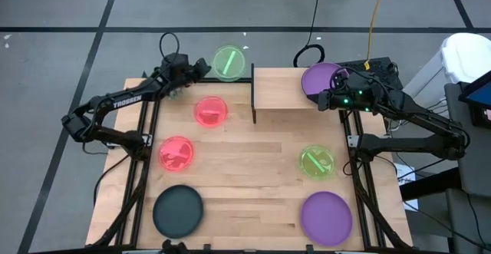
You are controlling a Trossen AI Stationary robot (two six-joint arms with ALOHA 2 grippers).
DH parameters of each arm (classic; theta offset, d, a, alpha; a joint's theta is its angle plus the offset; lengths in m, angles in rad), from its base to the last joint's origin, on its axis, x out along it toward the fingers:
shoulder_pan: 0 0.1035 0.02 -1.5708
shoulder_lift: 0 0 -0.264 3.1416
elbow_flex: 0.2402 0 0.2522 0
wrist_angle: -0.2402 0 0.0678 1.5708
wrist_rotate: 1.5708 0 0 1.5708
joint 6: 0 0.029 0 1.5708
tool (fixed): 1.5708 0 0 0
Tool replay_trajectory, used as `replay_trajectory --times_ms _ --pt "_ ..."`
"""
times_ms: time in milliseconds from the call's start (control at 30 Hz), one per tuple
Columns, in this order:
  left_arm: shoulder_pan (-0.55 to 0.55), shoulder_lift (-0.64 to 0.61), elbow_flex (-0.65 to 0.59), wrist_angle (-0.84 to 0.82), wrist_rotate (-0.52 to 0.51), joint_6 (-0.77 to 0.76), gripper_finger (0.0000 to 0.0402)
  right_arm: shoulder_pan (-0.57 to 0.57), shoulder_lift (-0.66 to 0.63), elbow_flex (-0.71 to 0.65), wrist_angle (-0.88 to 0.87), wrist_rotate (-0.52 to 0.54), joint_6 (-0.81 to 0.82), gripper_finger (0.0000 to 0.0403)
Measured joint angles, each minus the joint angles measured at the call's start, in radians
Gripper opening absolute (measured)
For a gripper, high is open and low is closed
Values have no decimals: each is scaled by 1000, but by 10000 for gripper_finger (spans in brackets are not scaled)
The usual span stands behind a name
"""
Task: Place and stack plates onto a shelf
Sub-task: Put the left green plate on the shelf
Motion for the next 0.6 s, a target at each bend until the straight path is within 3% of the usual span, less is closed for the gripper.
replay_trajectory --times_ms 600 --pt "-193 -1 0 165 -30 -175 0 0 0 0 1 25 2 0"
